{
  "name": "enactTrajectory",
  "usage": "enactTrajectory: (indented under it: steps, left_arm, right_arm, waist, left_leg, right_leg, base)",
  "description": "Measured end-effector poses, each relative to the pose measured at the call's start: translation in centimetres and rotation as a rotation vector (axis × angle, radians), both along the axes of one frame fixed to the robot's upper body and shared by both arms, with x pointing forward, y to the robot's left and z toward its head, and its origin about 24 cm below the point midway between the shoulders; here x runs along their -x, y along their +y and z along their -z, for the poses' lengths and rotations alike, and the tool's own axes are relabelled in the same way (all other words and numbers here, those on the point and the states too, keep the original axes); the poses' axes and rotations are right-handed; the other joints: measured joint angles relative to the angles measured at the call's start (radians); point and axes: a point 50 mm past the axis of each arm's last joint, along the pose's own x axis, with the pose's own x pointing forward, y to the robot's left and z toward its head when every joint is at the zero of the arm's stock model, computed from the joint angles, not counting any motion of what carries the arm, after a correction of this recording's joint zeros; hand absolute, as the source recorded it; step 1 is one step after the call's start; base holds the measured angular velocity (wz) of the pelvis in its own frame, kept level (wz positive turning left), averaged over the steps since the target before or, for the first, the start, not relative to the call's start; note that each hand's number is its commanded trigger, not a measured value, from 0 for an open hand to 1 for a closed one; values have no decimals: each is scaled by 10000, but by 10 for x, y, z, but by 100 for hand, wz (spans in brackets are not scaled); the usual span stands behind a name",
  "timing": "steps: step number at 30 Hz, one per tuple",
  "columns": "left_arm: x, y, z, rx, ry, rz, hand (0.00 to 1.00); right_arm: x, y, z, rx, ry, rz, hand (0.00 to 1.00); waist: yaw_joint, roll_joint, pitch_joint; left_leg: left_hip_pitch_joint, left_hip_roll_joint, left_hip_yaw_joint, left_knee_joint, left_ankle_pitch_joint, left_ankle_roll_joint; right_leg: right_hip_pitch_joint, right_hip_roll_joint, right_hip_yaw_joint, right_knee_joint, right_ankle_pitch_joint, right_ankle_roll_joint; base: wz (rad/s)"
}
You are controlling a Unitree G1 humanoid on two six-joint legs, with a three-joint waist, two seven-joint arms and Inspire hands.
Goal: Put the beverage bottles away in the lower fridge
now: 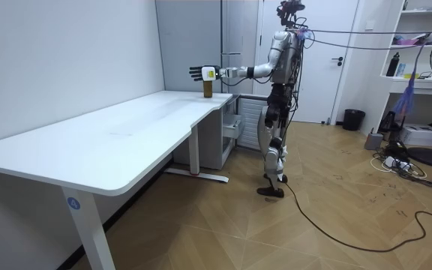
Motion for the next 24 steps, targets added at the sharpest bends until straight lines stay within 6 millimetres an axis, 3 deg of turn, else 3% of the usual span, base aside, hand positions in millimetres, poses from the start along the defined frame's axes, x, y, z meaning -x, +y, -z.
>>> enactTrajectory:
  steps: [15, 22, 23, 24]
  left_arm:
    - [0, -4, 2, -47, 163, 1290, 0]
    - [0, -4, 1, -117, 109, 1611, 0]
    - [0, -4, 1, -111, 98, 1667, 53]
    - [0, -4, 1, -108, 83, 1730, 82]
  right_arm:
    - [1, 0, 0, -208, 469, -358, 0]
    - [-9, -1, 0, -182, 273, -420, 0]
    - [-10, -1, 0, -177, 255, -428, 0]
    - [-10, -1, 0, -168, 253, -432, 0]
  waist:
    - [10, -25, 23]
    - [7, 60, 78]
    - [7, 80, 90]
    - [7, 88, 90]
  left_leg:
    - [-51, 46, -28, 1, -2, 2]
    - [-39, 52, -37, -13, -2, 3]
    - [-39, 52, -38, -13, -2, 2]
    - [-43, 56, -38, -13, -2, 2]
  right_leg:
    - [-36, 6, 22, -20, 0, -1]
    - [-45, 6, 23, -24, 0, -1]
    - [-48, 7, 21, -24, 0, -1]
    - [-50, 10, 21, -24, 0, -1]
  base:
    - [-1]
    - [0]
    - [0]
    - [0]
